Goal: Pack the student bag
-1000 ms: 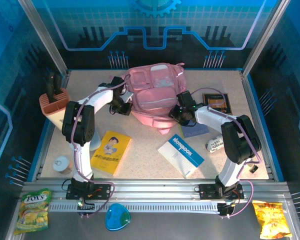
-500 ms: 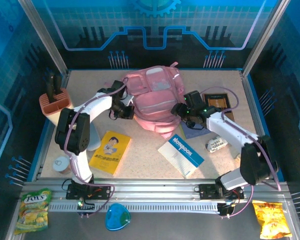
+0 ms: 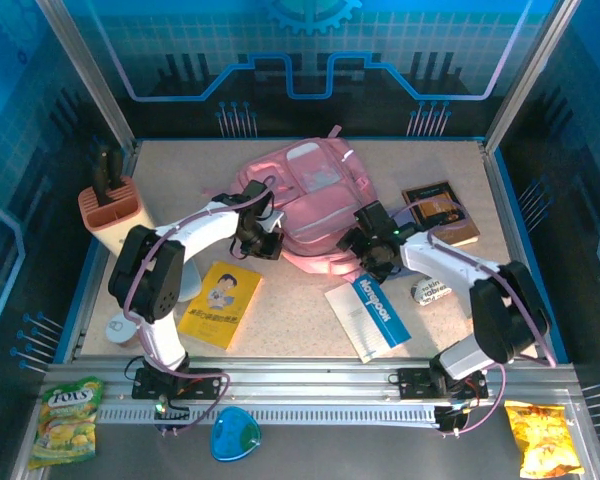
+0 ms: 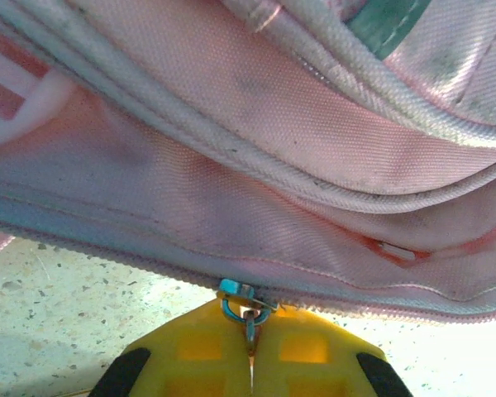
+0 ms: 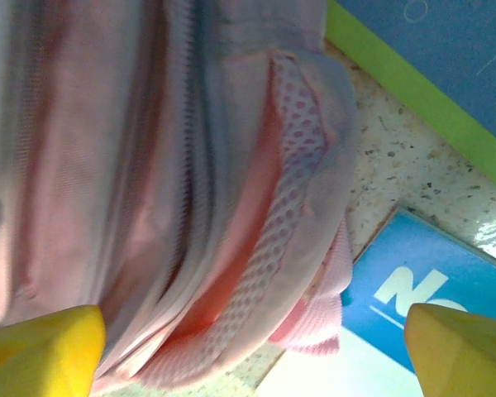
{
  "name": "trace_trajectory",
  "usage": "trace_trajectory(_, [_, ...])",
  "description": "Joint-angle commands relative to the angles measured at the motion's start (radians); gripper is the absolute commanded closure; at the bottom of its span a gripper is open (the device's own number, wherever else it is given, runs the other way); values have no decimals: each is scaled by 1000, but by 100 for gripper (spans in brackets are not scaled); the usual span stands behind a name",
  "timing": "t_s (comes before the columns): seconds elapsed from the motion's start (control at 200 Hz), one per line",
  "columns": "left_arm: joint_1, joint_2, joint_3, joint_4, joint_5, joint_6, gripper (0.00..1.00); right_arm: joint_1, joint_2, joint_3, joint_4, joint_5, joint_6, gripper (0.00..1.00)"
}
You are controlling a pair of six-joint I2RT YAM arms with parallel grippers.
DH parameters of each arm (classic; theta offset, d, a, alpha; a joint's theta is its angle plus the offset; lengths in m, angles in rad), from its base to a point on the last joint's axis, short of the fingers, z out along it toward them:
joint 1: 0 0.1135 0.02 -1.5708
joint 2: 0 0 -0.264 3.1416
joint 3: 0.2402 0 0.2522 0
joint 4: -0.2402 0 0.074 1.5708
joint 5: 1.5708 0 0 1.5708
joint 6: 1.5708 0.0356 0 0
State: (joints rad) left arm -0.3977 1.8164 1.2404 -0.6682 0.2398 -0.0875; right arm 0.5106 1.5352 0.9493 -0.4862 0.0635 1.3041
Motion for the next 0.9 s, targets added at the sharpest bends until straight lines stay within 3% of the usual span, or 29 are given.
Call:
trace_trajectory(0.0, [0, -24, -1, -25, -23, 14, 100, 11, 60, 57, 10, -7, 29, 6])
trace_trajectory(0.185, [0, -5, 22, -51, -63, 25, 100, 7, 138, 104, 29, -3, -6, 11])
trace_trajectory(0.41, [31, 61, 93, -146, -223, 22, 100, -23, 174, 103, 39, -12, -54, 48])
trace_trajectory(0.61, [104, 104, 171, -163, -187, 52, 100, -43, 184, 128, 19, 28, -112, 68])
trace_trajectory(0.895, [201, 172, 291, -151, -145, 79, 93, -43, 177, 154, 62, -10, -198, 75])
